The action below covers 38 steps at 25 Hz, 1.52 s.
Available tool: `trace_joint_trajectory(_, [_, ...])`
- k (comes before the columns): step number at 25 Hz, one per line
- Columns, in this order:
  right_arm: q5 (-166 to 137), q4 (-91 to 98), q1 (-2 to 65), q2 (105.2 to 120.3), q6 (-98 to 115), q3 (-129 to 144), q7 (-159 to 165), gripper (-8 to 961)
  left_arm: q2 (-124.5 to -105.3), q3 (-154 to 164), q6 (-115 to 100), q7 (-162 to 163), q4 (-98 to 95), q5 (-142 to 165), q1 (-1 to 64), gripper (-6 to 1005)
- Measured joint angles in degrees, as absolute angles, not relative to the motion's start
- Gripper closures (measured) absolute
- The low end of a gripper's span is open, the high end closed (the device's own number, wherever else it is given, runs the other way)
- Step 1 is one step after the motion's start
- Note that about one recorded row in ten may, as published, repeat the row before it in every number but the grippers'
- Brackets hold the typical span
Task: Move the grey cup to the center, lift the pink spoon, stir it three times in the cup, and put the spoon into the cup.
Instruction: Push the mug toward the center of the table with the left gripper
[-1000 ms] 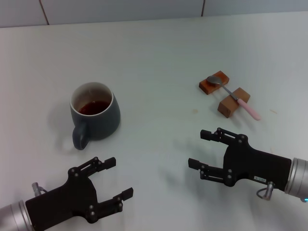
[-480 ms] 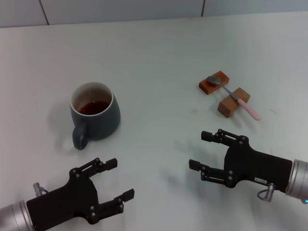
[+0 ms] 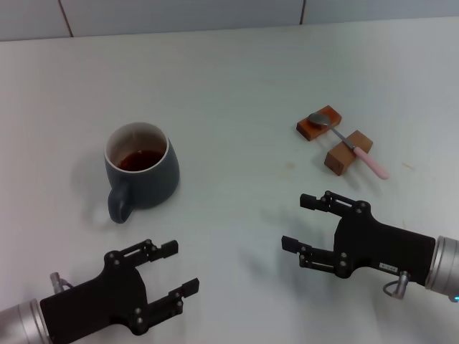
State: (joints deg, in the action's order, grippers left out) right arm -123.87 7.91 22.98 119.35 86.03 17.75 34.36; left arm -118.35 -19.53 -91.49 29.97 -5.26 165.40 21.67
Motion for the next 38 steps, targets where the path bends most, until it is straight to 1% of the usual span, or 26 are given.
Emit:
trace_joint_trajectory(3, [-123.84,7.91,22.99,119.35,86.04,17.75,34.36,178,-118.28,-18.77,-91.52,30.17,-5.28,165.35,21.88,229])
trace_joint_trajectory(6, [-123.83,7.89,23.04,119.35,86.04,17.75,34.36,178,-118.38,-18.87,-91.52,30.23,-5.28,165.21,21.71,403])
trace_joint_trajectory(12, [-123.83,7.73,23.12,119.35,86.05,17.75,34.36,178,-118.39,-19.05,-91.47,30.23,-5.27,165.14,21.59,646])
trace_joint_trajectory(17, [-123.83,7.73,23.11,119.35,86.04,17.75,34.36,178,-118.39,-19.07,-91.42,30.23,-5.27,165.14,21.56,873])
trace_joint_trajectory(23, [-123.83,7.73,23.11,119.35,86.04,17.75,34.36,178,-118.38,-20.46,-91.97,30.24,-5.22,165.15,21.46,1001])
trace_joint_trajectory(27, [-123.83,7.65,23.11,119.35,86.04,17.75,34.36,178,-118.33,-24.7,-94.74,30.23,-5.11,165.15,21.44,999])
trace_joint_trajectory(31, [-123.83,7.64,23.22,119.35,86.04,17.74,34.36,178,-118.16,-35.83,-98.01,28.73,-3.82,165.09,21.53,997])
trace_joint_trajectory(38, [-123.83,7.65,23.28,119.34,86.44,17.52,34.1,178,-117.92,-56.72,-95.48,17.71,-3.26,165.05,22.1,993])
